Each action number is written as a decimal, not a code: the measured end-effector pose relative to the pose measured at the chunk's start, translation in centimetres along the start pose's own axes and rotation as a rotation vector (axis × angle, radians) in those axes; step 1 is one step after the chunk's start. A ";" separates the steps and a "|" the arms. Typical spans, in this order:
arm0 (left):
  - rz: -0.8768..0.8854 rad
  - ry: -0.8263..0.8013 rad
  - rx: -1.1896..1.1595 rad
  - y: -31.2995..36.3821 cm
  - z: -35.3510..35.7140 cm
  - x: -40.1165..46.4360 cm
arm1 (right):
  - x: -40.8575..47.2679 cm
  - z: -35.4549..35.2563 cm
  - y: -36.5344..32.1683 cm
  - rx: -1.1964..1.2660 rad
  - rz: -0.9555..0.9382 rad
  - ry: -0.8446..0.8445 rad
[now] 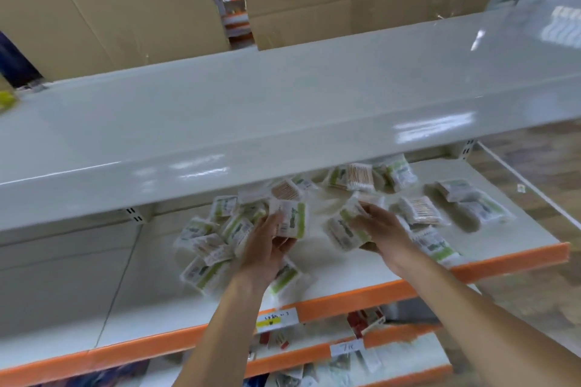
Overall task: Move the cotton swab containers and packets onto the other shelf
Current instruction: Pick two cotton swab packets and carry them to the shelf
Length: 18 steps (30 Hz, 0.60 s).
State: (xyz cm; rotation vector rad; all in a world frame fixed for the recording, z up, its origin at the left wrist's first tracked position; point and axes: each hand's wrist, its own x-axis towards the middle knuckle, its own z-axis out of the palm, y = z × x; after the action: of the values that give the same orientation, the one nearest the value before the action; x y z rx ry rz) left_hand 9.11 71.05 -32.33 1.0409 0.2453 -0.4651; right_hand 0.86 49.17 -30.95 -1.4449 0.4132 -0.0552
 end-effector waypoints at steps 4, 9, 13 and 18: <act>0.059 0.077 0.097 0.3 -0.5 -0.4 | 0.1 0.3 0.4 0.075 0.000 -0.060; 0.024 0.047 -0.033 0.5 -1.1 -1.4 | 0.6 0.6 1.3 0.147 0.031 -0.071; -0.050 0.070 -0.087 0.5 -0.3 -2.7 | 1.3 0.9 2.2 0.296 0.123 -0.080; -0.134 0.088 -0.128 -0.3 -0.1 -3.5 | 1.8 1.3 2.4 0.314 0.149 -0.143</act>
State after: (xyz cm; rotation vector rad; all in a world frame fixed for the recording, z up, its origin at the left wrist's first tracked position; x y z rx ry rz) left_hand 5.88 71.94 -31.16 0.9240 0.4204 -0.5183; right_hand 2.41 50.24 -33.65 -1.0982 0.3754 0.0987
